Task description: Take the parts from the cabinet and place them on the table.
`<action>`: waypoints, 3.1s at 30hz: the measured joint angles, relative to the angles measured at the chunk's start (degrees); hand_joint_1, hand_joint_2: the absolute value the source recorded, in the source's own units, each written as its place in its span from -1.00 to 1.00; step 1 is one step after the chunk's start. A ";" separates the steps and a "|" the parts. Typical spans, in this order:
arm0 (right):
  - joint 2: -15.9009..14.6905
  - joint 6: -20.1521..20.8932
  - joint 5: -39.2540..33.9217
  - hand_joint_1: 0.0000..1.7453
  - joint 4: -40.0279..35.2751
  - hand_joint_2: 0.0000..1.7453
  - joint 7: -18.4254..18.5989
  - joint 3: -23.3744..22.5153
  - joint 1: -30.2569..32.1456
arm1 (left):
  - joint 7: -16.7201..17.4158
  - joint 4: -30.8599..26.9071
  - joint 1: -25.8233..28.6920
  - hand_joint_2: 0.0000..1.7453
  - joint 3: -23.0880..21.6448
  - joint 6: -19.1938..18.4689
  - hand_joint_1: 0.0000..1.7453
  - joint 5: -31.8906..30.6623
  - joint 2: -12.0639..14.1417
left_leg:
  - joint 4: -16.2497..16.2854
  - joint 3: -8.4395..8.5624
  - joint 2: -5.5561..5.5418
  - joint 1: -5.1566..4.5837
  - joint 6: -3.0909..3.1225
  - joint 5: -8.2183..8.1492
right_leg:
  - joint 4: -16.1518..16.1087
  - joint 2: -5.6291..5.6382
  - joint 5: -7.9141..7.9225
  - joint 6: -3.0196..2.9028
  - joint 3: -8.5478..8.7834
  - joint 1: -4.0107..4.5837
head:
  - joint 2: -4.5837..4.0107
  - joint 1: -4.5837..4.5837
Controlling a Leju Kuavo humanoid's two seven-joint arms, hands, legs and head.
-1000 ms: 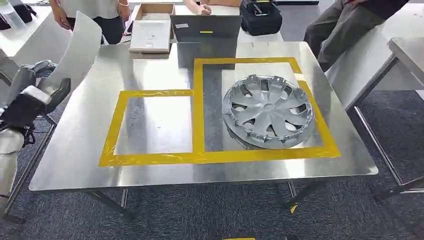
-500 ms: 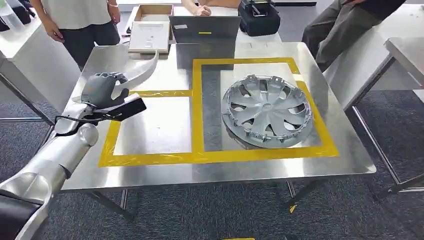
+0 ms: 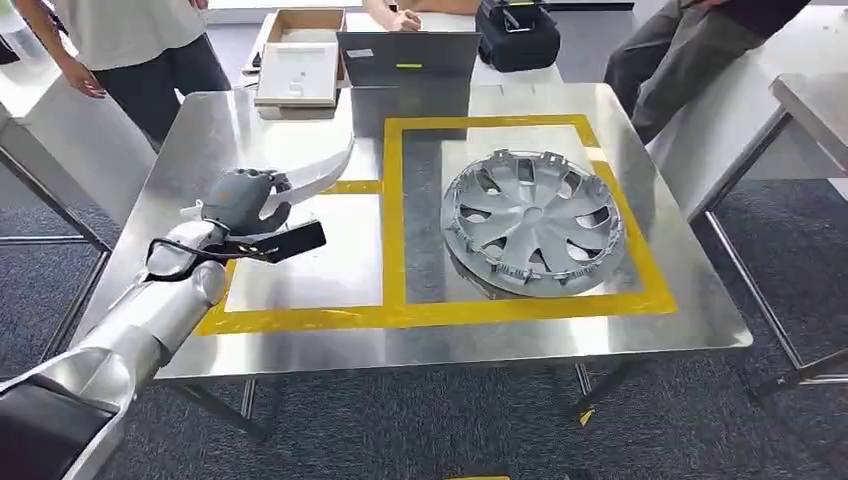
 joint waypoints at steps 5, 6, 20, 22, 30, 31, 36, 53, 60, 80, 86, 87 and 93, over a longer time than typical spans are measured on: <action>0.00 0.37 0.50 -1.00 0.00 -1.00 1.00 0.81 -0.05 | 0.30 0.96 1.35 1.00 -0.72 -2.05 -1.00 -0.46 -0.11 | 0.00 0.00 0.01 0.00 0.00 0.00 | 0.00 0.00 0.00 0.00 -0.01 0.00 | -0.02 -0.02; 0.00 0.39 0.50 -1.00 0.00 -1.00 1.07 0.81 -0.04 | 0.54 1.14 1.63 1.00 -0.83 -2.73 -1.00 -0.50 -0.07 | -0.01 0.00 -0.01 0.00 0.00 0.00 | 0.00 -0.02 0.00 0.00 -0.01 0.00 | 0.00 -0.02; 0.00 0.61 0.48 -1.00 0.00 -1.00 1.03 0.83 -0.17 | 1.07 2.47 2.31 1.00 -0.85 -4.83 -1.00 -0.41 -0.26 | -0.02 0.01 -0.03 0.00 0.00 0.00 | 0.01 -0.03 -0.04 0.01 0.01 0.01 | 0.00 -0.02; 0.00 0.61 0.48 -1.00 0.00 -1.00 1.03 0.83 -0.17 | 1.07 2.53 2.33 -1.00 -0.85 -4.83 -1.00 -0.41 -0.31 | -0.02 0.01 -0.03 0.00 0.00 0.00 | 0.01 -0.03 -0.04 0.01 0.01 0.01 | 0.00 -0.02; 0.00 0.44 0.15 -1.00 0.00 -1.00 0.31 0.83 -0.18 | 3.08 2.75 2.59 -1.00 -0.90 -6.93 -1.00 -0.61 -0.33 | -0.02 0.01 -0.03 0.00 0.00 0.00 | 0.01 -0.03 -0.04 0.01 0.01 0.01 | -0.02 -0.02; 0.00 0.44 0.13 -1.00 0.00 -1.00 0.17 0.83 -0.17 | 3.36 2.73 2.59 -1.00 -0.90 -7.10 -1.00 -0.70 -0.33 | -0.02 0.01 -0.03 0.00 0.00 0.00 | 0.01 -0.03 -0.04 0.01 0.01 0.01 | -0.02 -0.02; 0.02 0.37 -0.02 -1.00 0.00 -1.00 0.04 0.83 -0.12 | 3.52 2.64 2.00 -1.00 -0.76 -5.15 -1.00 0.75 0.00 | -0.01 0.02 -0.04 0.01 -0.03 0.03 | 0.02 -0.03 -0.04 0.01 0.00 0.02 | 0.00 -0.02; 0.63 -0.39 0.83 -1.00 -0.02 -1.00 -1.03 -1.01 -0.29 | -3.54 -6.69 -19.02 -1.00 18.49 -6.27 -1.00 -4.53 -0.81 | 0.69 -0.93 0.69 2.11 -0.86 1.05 | 2.17 -0.19 -0.29 4.23 -0.51 -3.05 | 0.00 0.31; 1.31 0.13 0.76 -1.00 -0.02 -1.00 -1.60 -1.84 -0.49 | -2.67 -8.17 -19.68 -1.00 18.45 -6.53 -1.00 -4.63 -0.64 | 3.29 -3.26 0.50 1.86 -3.26 -0.93 | 3.18 0.50 0.85 -0.12 -2.98 -2.49 | -0.02 0.33; 1.27 0.37 2.01 -1.00 -0.02 -1.00 -1.22 -2.16 -0.91 | -2.34 -8.85 -20.52 -1.00 18.08 -6.34 -1.00 -2.32 3.04 | 0.11 -1.37 1.09 -0.24 1.77 1.29 | 19.26 -0.02 -5.09 1.95 -11.32 -0.90 | 0.00 0.57; 1.20 0.17 1.77 -1.00 -0.04 -1.00 -1.07 -2.25 -1.10 | -2.38 -9.07 -20.51 -1.00 17.68 -6.16 -1.00 -1.75 3.32 | 1.05 -4.39 1.14 -0.35 0.09 3.95 | 2.60 0.14 -2.04 0.50 0.59 -0.41 | 0.00 0.50; 1.18 0.09 1.77 -1.00 -0.04 -1.00 -1.09 -2.25 -1.12 | -2.38 -9.01 -20.58 -1.00 17.66 -6.10 -1.00 -1.68 3.26 | 0.87 -4.44 1.11 -0.25 -0.25 4.49 | 2.55 0.14 -2.01 0.12 0.46 -0.47 | -0.02 0.63; 1.27 -0.09 1.75 -1.00 -0.04 -1.00 -1.05 -2.36 -1.10 | -2.34 -8.64 -20.43 -1.00 17.53 -5.99 -1.00 -1.44 3.76 | 12.77 -8.19 0.74 0.19 -2.29 -6.69 | 1.76 -0.21 2.36 -1.65 -3.45 -0.88 | -0.02 0.42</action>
